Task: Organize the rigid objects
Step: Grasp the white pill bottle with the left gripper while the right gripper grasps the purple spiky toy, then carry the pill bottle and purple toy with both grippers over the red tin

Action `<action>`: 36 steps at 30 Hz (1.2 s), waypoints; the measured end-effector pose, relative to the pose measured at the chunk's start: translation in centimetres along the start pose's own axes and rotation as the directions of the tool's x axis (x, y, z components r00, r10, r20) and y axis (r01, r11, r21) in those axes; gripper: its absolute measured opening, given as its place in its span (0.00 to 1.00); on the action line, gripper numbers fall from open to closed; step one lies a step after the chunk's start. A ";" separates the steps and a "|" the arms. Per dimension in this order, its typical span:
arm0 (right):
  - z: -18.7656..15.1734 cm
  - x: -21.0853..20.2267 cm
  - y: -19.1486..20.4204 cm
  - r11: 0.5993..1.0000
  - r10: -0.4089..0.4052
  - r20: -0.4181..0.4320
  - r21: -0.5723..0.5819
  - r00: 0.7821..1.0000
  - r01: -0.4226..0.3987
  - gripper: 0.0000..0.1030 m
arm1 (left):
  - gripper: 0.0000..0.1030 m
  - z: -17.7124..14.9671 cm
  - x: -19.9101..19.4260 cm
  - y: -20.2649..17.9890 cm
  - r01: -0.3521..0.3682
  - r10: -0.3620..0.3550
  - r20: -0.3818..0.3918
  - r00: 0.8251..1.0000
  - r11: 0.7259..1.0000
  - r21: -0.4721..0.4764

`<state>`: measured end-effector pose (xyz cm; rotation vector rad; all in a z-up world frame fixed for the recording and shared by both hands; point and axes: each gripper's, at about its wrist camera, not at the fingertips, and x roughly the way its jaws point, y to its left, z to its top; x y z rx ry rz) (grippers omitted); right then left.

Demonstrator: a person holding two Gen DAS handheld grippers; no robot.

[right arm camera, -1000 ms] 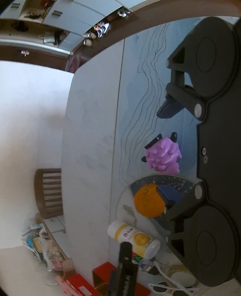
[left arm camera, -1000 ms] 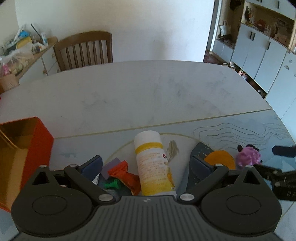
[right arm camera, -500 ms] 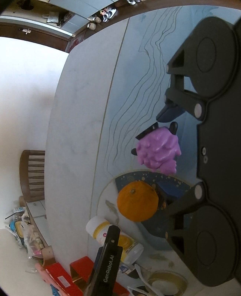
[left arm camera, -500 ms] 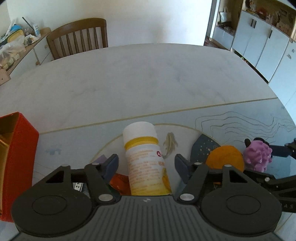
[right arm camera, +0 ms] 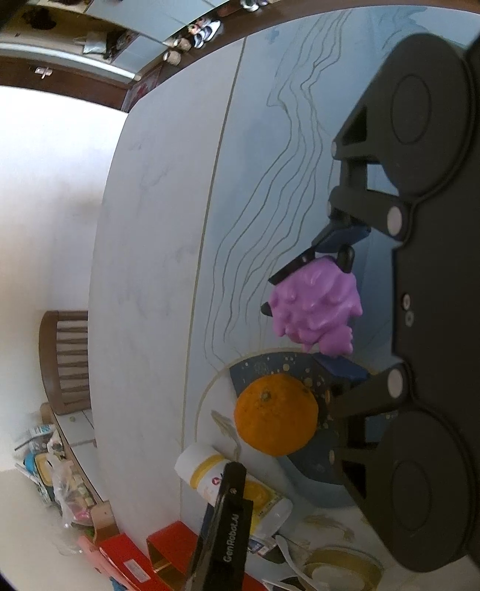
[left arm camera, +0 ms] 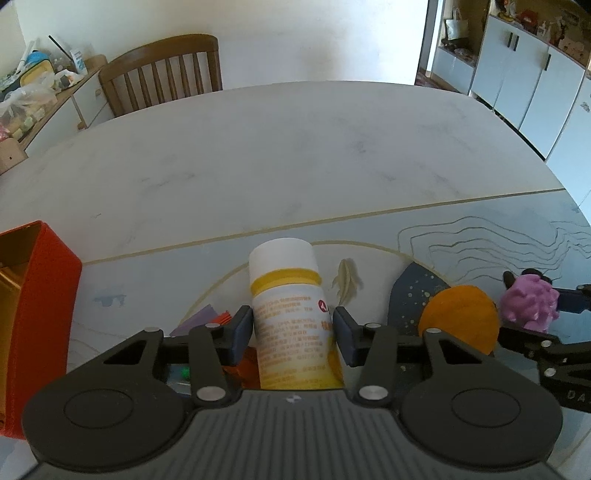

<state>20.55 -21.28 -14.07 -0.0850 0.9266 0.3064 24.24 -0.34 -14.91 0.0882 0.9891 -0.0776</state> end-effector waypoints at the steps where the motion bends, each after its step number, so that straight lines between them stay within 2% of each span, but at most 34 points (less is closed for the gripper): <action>1: 0.0 -0.1 0.0 1.000 -0.004 0.004 0.002 1.000 0.004 0.57 | 0.46 0.0 -0.1 0.0 -0.002 0.002 -0.001 1.000 1.000 -0.001; 9: 0.1 -2.4 0.1 1.000 -0.009 0.029 0.013 1.000 0.009 0.57 | 0.45 -0.2 -1.8 0.2 0.009 -0.009 0.010 1.000 1.000 -0.009; 18: 0.6 -5.7 1.8 0.999 0.009 0.054 -0.038 0.998 -0.007 0.57 | 0.45 -0.1 -5.7 1.5 0.023 -0.022 0.031 0.999 0.999 -0.040; 29: 2.7 -8.7 6.7 0.987 0.098 0.107 -0.137 0.989 -0.083 0.57 | 0.45 -1.2 -10.7 5.4 0.032 -0.024 0.081 0.996 0.995 -0.098; 36: 4.5 -9.5 10.7 0.978 0.145 0.121 -0.170 0.982 -0.124 0.57 | 0.46 -2.3 -13.0 10.1 0.021 -0.007 0.114 0.993 0.992 -0.124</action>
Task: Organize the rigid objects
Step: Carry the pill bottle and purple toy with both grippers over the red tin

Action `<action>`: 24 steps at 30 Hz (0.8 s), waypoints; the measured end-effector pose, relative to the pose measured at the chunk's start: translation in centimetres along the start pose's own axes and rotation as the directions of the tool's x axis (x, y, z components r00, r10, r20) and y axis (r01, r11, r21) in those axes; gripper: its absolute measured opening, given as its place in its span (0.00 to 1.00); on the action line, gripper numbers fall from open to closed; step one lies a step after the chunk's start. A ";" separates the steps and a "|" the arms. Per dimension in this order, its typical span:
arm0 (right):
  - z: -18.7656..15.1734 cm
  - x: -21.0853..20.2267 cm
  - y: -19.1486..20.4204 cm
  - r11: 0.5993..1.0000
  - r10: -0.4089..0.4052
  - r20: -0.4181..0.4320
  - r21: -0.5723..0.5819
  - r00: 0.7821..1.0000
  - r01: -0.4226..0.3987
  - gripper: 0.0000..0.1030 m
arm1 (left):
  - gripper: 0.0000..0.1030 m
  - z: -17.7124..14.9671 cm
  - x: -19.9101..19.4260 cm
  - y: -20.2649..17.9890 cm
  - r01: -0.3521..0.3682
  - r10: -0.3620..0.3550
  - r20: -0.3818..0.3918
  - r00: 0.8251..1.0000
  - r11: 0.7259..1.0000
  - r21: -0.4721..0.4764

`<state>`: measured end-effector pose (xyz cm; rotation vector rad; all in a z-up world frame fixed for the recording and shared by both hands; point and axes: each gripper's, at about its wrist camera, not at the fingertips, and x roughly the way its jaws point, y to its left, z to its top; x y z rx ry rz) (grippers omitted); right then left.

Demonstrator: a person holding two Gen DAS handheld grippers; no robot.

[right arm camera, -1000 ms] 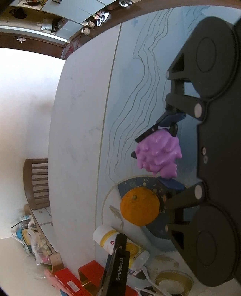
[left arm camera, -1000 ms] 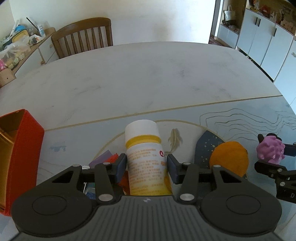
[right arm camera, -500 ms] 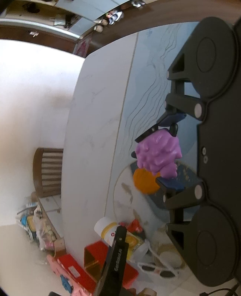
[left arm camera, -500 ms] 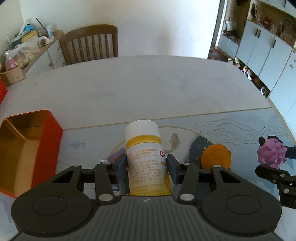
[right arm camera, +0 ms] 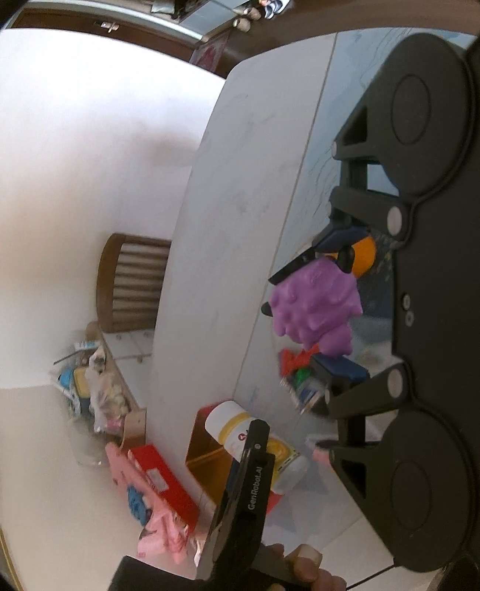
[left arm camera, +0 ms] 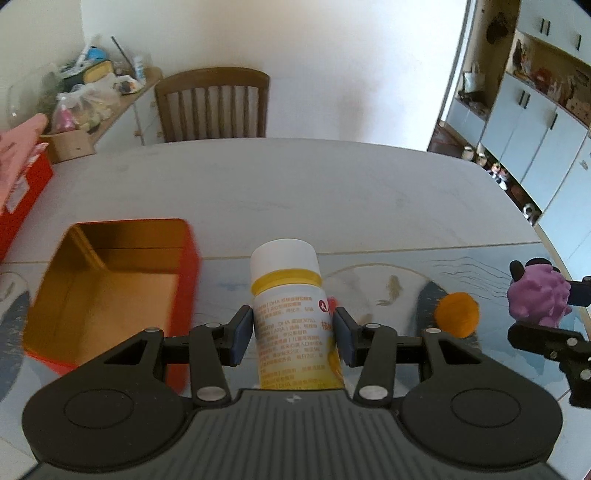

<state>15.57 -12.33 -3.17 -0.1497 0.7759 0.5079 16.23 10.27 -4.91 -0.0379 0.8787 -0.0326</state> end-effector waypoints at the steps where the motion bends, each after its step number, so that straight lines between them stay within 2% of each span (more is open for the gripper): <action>1: 0.4 0.1 0.6 1.000 0.006 0.001 -0.007 1.000 -0.006 0.57 | 0.45 0.0 -0.3 0.8 -0.002 0.002 0.004 1.000 1.000 -0.006; 15: 4.2 3.9 9.7 0.996 0.062 -0.003 -0.071 0.998 -0.062 0.57 | 0.45 -0.7 -1.9 11.6 -0.049 0.049 0.000 0.999 0.997 -0.060; 18: 4.8 5.2 11.1 0.995 0.067 -0.009 -0.069 0.998 -0.068 0.57 | 0.41 -0.6 -1.6 13.4 -0.049 0.049 -0.006 0.999 0.997 -0.058; 19: 5.0 5.6 11.6 0.995 0.069 -0.010 -0.069 0.998 -0.070 0.57 | 0.32 -0.6 -1.5 13.9 -0.049 0.049 -0.005 0.999 0.997 -0.055; 24: 5.9 8.3 13.4 0.996 0.063 -0.028 -0.058 0.998 -0.064 0.57 | 0.29 -0.1 0.2 16.1 -0.044 0.044 -0.006 0.999 0.999 -0.011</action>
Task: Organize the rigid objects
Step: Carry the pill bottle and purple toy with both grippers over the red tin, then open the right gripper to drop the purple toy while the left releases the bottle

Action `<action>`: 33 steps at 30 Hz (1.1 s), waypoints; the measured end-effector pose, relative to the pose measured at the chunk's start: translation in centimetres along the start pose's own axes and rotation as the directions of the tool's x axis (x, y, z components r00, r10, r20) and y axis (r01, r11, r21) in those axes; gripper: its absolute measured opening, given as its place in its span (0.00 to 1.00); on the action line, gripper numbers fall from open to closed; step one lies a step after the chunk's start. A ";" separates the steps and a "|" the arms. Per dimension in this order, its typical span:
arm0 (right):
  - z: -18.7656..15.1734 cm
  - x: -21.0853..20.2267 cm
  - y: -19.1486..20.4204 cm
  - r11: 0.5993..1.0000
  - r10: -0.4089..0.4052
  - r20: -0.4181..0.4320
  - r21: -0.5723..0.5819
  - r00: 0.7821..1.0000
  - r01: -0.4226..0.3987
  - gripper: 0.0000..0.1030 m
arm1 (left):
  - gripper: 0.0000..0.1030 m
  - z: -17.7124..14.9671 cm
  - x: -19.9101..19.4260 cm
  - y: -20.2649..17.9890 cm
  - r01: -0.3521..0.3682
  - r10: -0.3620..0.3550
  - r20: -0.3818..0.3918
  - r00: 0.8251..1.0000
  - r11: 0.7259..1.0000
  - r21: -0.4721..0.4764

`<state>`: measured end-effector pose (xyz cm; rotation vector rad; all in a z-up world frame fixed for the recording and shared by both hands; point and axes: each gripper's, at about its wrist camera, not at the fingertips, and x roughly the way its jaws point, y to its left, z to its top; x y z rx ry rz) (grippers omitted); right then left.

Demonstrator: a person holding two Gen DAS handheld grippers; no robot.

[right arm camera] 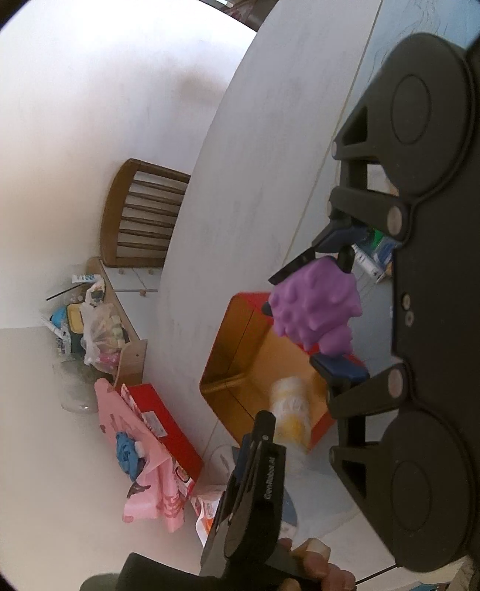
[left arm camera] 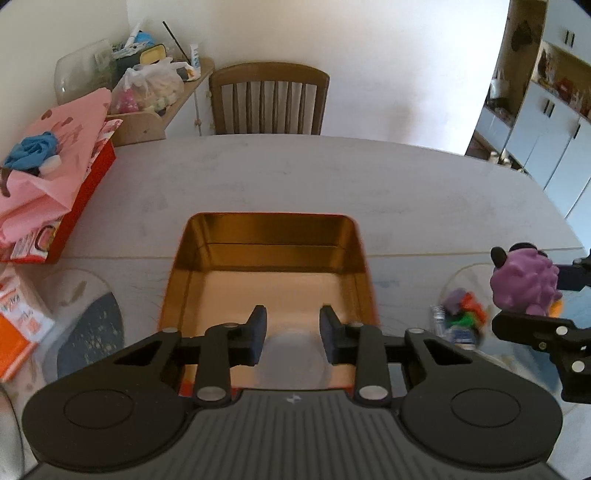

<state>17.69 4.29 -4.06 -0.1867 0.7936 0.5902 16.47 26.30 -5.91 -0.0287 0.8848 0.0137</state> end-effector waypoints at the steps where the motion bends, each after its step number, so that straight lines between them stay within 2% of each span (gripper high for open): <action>1: 0.1 0.4 0.3 1.000 0.004 -0.003 0.004 1.000 -0.004 0.57 | 0.29 0.0 0.4 0.4 0.000 0.000 -0.003 1.000 1.000 0.010; 7: 1.6 2.4 1.7 1.000 0.027 -0.014 -0.011 1.000 -0.027 0.57 | 0.29 0.1 2.9 2.1 0.035 -0.034 -0.051 0.998 0.999 0.023; 15: 3.6 7.7 4.1 0.995 0.044 -0.076 -0.090 0.996 -0.050 0.57 | 0.29 0.3 5.8 4.7 0.037 -0.036 -0.077 0.996 0.999 0.005; 22: 4.3 12.1 6.2 0.984 0.038 -0.122 -0.171 0.992 -0.058 0.57 | 0.28 0.1 6.7 6.9 0.027 -0.028 -0.075 0.997 0.999 -0.018; 26: 4.8 14.6 5.8 0.986 0.026 -0.160 -0.157 0.987 -0.051 0.57 | 0.28 -0.2 6.5 7.3 0.035 -0.036 -0.059 0.998 0.999 -0.013; 33: 4.4 16.4 6.3 0.980 0.000 -0.194 -0.196 0.981 -0.039 0.58 | 0.28 -0.4 6.3 7.3 0.045 -0.044 -0.042 0.998 0.999 0.010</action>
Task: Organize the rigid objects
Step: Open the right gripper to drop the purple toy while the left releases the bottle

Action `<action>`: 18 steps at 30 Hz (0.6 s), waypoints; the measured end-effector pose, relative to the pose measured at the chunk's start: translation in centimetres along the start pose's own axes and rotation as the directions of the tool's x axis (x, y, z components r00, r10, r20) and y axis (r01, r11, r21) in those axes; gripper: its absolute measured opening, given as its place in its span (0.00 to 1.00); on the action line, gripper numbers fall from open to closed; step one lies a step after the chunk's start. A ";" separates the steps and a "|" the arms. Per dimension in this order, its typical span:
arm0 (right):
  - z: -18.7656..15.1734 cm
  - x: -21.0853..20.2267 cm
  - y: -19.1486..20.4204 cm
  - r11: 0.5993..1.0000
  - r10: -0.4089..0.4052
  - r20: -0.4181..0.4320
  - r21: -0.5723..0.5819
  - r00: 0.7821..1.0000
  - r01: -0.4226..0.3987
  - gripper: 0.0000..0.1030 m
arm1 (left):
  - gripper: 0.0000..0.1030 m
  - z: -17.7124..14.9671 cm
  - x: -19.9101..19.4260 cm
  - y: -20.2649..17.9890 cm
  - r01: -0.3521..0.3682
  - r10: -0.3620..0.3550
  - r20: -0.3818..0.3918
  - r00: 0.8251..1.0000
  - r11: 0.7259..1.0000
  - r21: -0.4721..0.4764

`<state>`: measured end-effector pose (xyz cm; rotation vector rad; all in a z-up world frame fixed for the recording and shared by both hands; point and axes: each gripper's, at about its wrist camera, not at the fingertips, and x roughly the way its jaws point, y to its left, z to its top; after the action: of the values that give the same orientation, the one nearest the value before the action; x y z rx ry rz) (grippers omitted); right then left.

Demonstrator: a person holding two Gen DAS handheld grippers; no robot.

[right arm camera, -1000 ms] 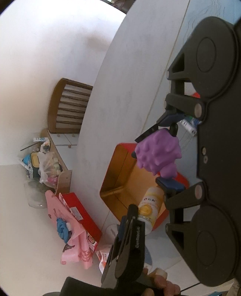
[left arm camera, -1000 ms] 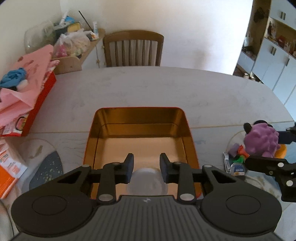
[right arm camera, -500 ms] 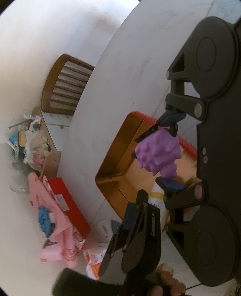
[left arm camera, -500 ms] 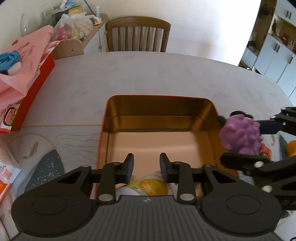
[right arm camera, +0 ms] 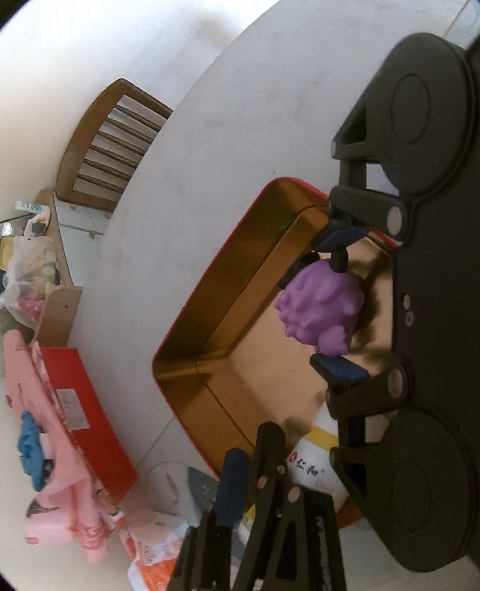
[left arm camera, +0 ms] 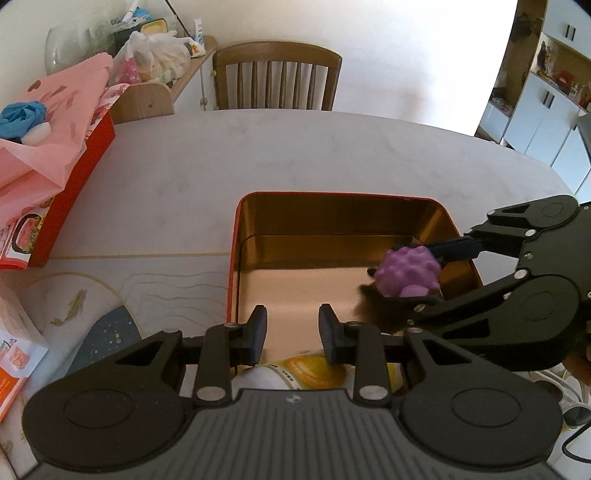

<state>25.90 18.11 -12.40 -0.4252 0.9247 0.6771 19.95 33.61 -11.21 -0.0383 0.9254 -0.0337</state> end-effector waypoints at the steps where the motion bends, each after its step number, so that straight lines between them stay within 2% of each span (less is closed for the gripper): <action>1: -0.1 0.0 0.1 1.000 -0.003 0.002 -0.003 1.000 0.003 0.58 | 0.28 0.0 0.1 0.0 -0.002 0.002 -0.001 1.000 1.000 0.001; 13: -0.1 -3.9 -0.5 0.999 0.015 0.063 0.046 0.998 -0.018 0.61 | 0.30 0.0 -0.4 0.1 0.003 -0.003 -0.004 1.000 1.000 -0.014; 18: -0.6 -6.0 -0.6 0.996 0.016 0.092 0.084 0.996 -0.024 0.62 | 0.42 0.1 -1.5 -0.6 -0.001 0.001 0.024 1.000 1.000 -0.003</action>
<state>23.44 15.20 -7.68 -0.3071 0.8690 0.6678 19.11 33.10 -9.94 -0.0408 0.9018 -0.0312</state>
